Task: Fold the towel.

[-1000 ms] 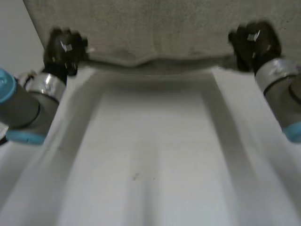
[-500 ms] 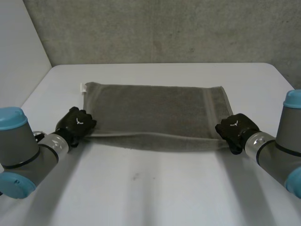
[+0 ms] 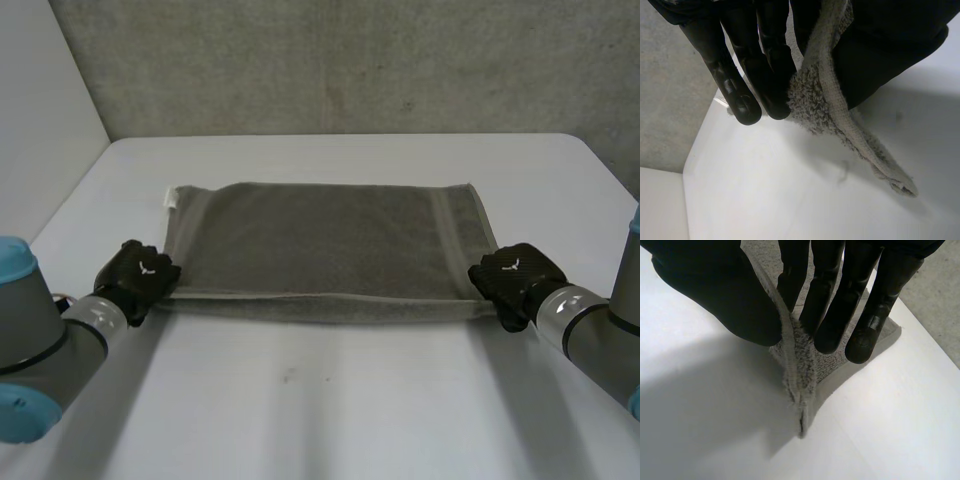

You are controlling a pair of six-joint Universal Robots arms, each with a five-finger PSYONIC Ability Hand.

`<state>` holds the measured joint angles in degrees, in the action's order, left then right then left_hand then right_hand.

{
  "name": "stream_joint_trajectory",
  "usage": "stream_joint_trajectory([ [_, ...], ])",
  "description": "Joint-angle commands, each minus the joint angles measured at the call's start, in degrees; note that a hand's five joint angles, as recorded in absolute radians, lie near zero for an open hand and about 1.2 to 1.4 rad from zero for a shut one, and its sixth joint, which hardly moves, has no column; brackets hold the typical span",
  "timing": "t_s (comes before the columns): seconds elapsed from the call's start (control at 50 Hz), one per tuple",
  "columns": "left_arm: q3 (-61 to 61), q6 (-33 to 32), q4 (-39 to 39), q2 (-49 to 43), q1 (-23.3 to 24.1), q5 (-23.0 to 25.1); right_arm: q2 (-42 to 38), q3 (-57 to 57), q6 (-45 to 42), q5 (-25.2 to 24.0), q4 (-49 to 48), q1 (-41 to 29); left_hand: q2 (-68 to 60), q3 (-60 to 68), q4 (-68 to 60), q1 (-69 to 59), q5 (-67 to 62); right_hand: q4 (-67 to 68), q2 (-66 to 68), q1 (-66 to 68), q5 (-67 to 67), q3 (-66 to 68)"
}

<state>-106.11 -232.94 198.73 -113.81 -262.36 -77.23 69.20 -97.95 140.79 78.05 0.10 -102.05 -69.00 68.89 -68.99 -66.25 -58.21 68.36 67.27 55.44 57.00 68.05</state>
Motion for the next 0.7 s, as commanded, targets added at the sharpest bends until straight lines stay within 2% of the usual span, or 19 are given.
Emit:
stream_joint_trajectory([
  [0.02,-5.15,-1.2,-15.17,9.2,-0.26,-0.12,6.03,-1.63,-4.64,-0.26,9.04,0.27,-11.0,11.11,-11.01,-13.76,-11.79,11.64,12.73,24.56,13.0,11.95],
  [0.04,-5.94,-2.34,-21.31,11.39,-0.69,-0.03,7.86,-2.32,-8.3,-0.44,14.27,0.53,-11.0,11.11,-11.01,-13.76,-11.79,11.64,12.73,24.56,13.0,11.95],
  [0.06,-5.95,-2.35,-21.37,11.42,-0.7,-0.03,9.71,-3.38,-12.86,-0.44,19.89,1.67,-11.0,11.11,-11.01,-13.76,-11.79,11.64,12.73,24.56,13.0,11.95],
  [0.08,-6.56,-3.65,-27.64,13.59,-1.48,0.23,9.72,-3.39,-12.91,-0.44,19.94,1.68,-11.0,11.11,-11.01,-13.76,-11.79,11.64,12.73,24.56,13.0,11.95],
  [0.1,-6.56,-3.67,-27.7,13.61,-1.49,0.24,11.55,-4.6,-17.78,-0.35,25.6,3.5,-11.0,11.11,-11.01,-13.76,-11.79,11.64,12.73,24.56,13.0,11.95],
  [0.12,-7.0,-4.8,-33.35,16.05,-2.36,0.58,13.57,-5.83,-22.53,-0.44,30.44,5.52,-11.0,11.11,-11.01,-13.76,-11.79,11.64,12.73,24.56,13.0,11.95],
  [0.14,-7.09,-5.33,-37.76,18.6,-2.98,0.59,13.59,-5.85,-22.57,-0.44,30.49,5.54,-11.0,11.11,-11.01,-13.76,-11.79,11.64,12.73,24.56,13.0,11.95],
  [0.18,-6.74,-5.51,-39.39,20.82,-3.34,1.2,17.44,-5.33,-28.35,-1.13,34.88,7.99,-11.0,11.11,-11.01,-13.76,-11.79,11.64,12.73,24.56,13.0,11.95],
  [0.28,-5.07,-5.34,-35.7,23.28,-3.6,5.6,18.69,-0.5,-25.23,-3.6,30.59,8.44,-11.0,11.11,-11.01,-13.76,-11.79,11.64,12.73,24.56,13.0,11.95],
  [0.36,-2.97,-5.07,-27.29,22.06,-3.6,7.53,17.02,2.77,-21.61,-4.48,28.56,8.62,-11.0,11.11,-11.01,-13.76,-11.79,11.64,12.73,24.56,13.0,11.95],
  [0.44,-0.67,-5.25,-21.72,17.57,-2.72,7.36,8.52,8.63,-18.01,-4.49,25.67,7.66,-11.0,11.11,-11.01,-13.76,-11.79,11.64,12.73,24.56,13.0,11.95],
  [0.48,2.82,-5.25,-18.22,12.23,-1.93,6.74,6.12,11.03,-17.12,-4.22,24.69,6.6,-11.0,11.11,-11.01,-13.76,-11.79,11.64,12.73,24.56,13.0,11.95],
  [0.62,13.62,-5.69,-14.7,-0.68,-1.05,3.06,-6.95,22.7,-12.21,-0.01,16.27,1.16,-11.0,11.11,-11.01,-13.76,-11.79,11.64,12.73,24.56,13.0,11.95],
  [0.7,22.5,-5.95,-13.9,-9.48,1.14,0.59,-11.11,26.15,-11.5,1.23,12.21,0.18,-11.0,11.11,-11.01,-13.76,-11.79,11.64,12.73,24.56,13.0,11.95],
])
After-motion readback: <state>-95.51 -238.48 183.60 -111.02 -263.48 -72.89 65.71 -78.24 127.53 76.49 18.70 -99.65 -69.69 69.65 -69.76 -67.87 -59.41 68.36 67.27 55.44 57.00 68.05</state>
